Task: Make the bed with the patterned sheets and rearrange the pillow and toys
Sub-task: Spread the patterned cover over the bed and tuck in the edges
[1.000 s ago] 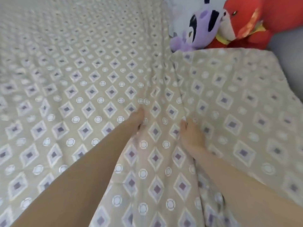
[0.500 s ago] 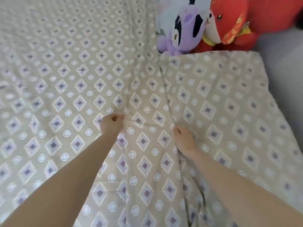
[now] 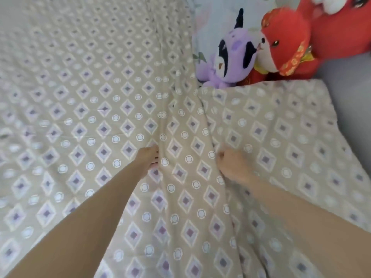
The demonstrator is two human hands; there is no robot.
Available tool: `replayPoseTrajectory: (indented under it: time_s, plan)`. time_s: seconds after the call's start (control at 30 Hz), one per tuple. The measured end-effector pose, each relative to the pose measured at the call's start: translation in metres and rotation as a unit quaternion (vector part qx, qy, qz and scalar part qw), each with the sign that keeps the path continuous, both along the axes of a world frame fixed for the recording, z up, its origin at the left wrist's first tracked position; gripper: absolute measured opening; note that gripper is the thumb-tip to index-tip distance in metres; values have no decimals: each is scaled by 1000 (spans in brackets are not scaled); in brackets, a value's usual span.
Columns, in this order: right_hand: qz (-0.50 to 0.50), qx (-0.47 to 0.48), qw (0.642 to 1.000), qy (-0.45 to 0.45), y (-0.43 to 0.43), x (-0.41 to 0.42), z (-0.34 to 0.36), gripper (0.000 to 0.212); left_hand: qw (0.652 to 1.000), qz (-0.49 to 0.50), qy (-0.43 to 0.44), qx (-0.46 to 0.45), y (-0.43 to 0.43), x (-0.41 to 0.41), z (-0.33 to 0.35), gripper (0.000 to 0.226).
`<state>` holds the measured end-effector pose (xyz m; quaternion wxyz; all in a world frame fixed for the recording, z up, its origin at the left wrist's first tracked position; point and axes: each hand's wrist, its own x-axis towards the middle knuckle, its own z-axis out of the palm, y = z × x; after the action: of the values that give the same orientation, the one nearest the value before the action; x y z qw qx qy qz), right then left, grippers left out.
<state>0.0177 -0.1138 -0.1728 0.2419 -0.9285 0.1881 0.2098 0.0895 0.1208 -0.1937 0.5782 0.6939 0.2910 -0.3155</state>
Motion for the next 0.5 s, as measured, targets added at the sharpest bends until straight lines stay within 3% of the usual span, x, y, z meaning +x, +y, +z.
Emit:
replayPoseTrajectory:
  time_s: [0.1, 0.23, 0.37, 0.5]
  plan:
    - [-66, 72, 995, 33, 3, 42, -4, 25, 1000, 3, 5, -26, -8, 37, -2, 25]
    - [-113, 116, 987, -23, 8, 98, -19, 27, 997, 39, 20, -65, -25, 90, -8, 26]
    - [-102, 69, 990, -67, 12, 149, -32, 20, 992, 70, 11, -101, -37, 138, -13, 19]
    - [-74, -16, 994, -79, 16, 179, -42, 31, 997, 55, -32, -52, -52, 173, -22, 18]
